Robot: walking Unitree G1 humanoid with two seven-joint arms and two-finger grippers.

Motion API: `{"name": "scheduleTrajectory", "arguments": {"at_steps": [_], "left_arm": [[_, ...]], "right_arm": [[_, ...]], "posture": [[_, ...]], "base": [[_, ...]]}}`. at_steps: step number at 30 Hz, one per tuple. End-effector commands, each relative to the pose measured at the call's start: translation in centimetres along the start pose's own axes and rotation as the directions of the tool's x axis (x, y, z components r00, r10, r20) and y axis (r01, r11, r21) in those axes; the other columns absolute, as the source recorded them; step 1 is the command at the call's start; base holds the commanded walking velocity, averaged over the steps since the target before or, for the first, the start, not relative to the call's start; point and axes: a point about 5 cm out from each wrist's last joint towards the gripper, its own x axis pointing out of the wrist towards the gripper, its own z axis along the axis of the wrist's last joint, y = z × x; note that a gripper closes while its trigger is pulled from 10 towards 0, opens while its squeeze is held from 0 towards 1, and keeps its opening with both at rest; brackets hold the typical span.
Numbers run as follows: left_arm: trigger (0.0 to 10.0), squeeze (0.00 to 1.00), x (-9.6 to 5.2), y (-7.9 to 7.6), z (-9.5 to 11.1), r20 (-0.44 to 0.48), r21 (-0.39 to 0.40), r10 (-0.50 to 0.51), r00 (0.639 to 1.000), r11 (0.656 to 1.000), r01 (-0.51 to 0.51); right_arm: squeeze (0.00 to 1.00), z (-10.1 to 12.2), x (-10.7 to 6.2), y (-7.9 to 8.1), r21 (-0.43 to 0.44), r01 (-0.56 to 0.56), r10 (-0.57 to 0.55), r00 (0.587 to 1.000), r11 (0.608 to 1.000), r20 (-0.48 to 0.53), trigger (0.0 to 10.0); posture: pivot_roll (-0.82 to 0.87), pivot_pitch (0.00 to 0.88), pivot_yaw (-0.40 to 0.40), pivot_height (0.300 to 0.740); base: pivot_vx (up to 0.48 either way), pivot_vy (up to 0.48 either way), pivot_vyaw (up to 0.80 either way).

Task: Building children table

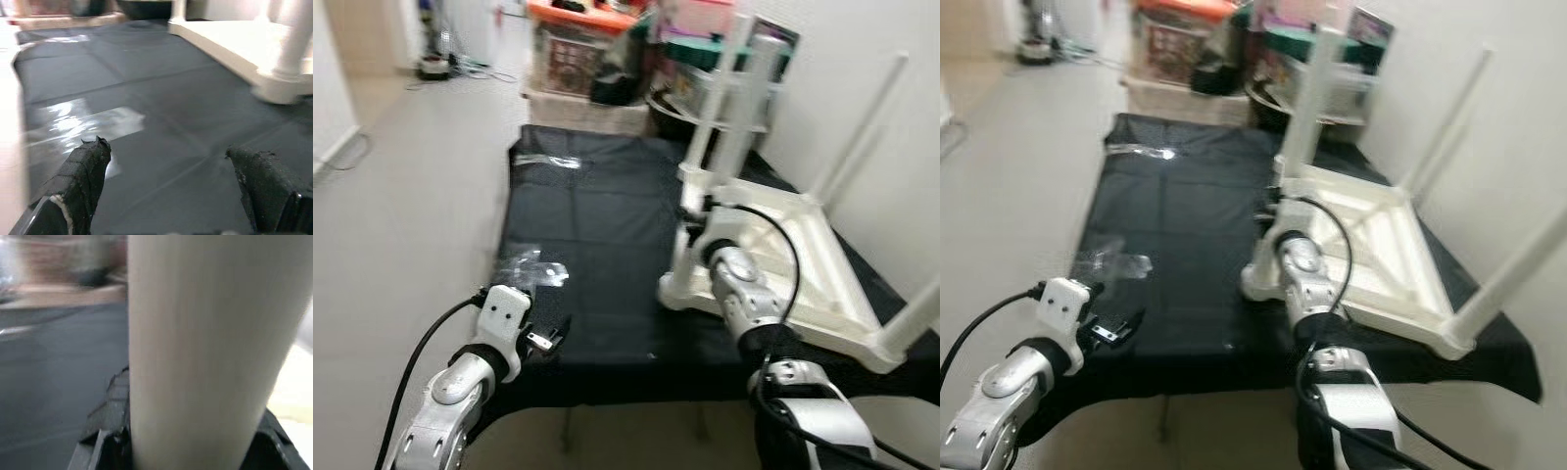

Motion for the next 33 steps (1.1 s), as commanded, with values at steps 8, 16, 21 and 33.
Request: {"name": "scheduleTrajectory", "arguments": {"at_steps": [8,16,21,33], "left_arm": [[10.0,0.0,0.2,-0.5,0.0,-0.008,0.005,-0.032,0.999,0.999,0.032],[10.0,0.0,0.4,-0.6,0.0,-0.006,0.003,-0.036,0.999,0.999,0.036],[10.0,0.0,0.5,-0.4,0.0,-0.003,0.006,-0.025,1.0,1.0,0.025],[10.0,0.0,0.1,-0.4,0.1,-0.003,0.01,-0.011,1.0,1.0,0.011]], "right_arm": [[1.0,-0.1,-3.6,-0.1,-0.058,-0.128,0.13,0.991,0.99,0.032,10.0],[0.0,3.2,-3.0,2.6,0.008,-0.532,0.527,0.841,0.847,0.123,10.0],[0.0,3.9,-1.2,2.0,-0.054,-0.874,0.875,0.481,0.483,0.047,10.0],[0.0,0.7,-2.3,5.6,-0.089,-0.941,0.934,0.336,0.327,-0.12,0.0]], "posture": [[0.12,0.0,-0.159,0.74],[0.12,0.0,-0.16,0.74],[0.15,0.0,-0.181,0.74],[0.18,0.0,-0.208,0.74]], "base": [[0.0,0.0,0.0],[0.0,0.0,0.0],[0.0,0.0,0.0],[0.0,0.0,0.0]]}}
